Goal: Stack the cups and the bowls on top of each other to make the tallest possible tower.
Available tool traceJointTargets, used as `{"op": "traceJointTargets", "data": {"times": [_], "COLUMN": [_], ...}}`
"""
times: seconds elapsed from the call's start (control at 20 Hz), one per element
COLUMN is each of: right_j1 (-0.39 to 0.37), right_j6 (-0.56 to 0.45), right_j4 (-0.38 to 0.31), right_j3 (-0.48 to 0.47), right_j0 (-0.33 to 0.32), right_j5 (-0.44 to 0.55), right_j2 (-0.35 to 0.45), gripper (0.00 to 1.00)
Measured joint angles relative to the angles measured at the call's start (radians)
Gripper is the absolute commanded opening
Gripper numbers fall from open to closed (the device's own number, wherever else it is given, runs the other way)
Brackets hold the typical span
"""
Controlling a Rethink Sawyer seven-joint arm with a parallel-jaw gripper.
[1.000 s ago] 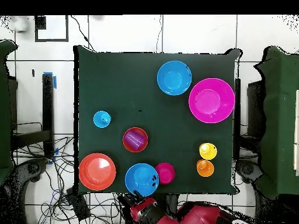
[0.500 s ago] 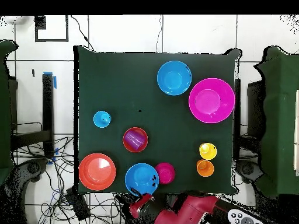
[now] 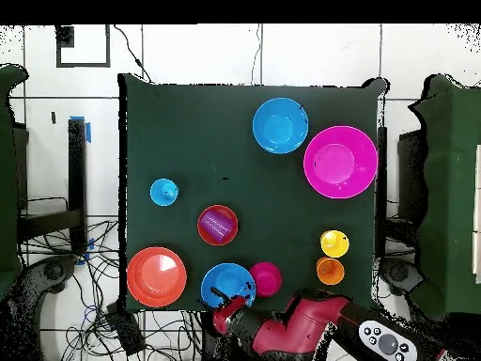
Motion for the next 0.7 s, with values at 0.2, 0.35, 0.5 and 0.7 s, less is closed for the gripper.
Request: {"op": "traceJointTargets", "data": {"times": [0.2,0.35,0.5,0.7], "right_j1": [0.013,0.013,0.013,0.004], "right_j6": [0.004,0.004,0.004,0.004], "right_j4": [0.0,0.003,0.013,0.03], "right_j3": [-0.047,-0.076,-0.098,-0.115], "right_j0": [0.0,0.003,0.002,0.001], "right_j5": [-0.032,-0.039,-0.039,-0.039], "right_j2": [-0.021,-0.043,-0.064,-0.083], "gripper": [1.0,1.0,1.0,1.0]}}
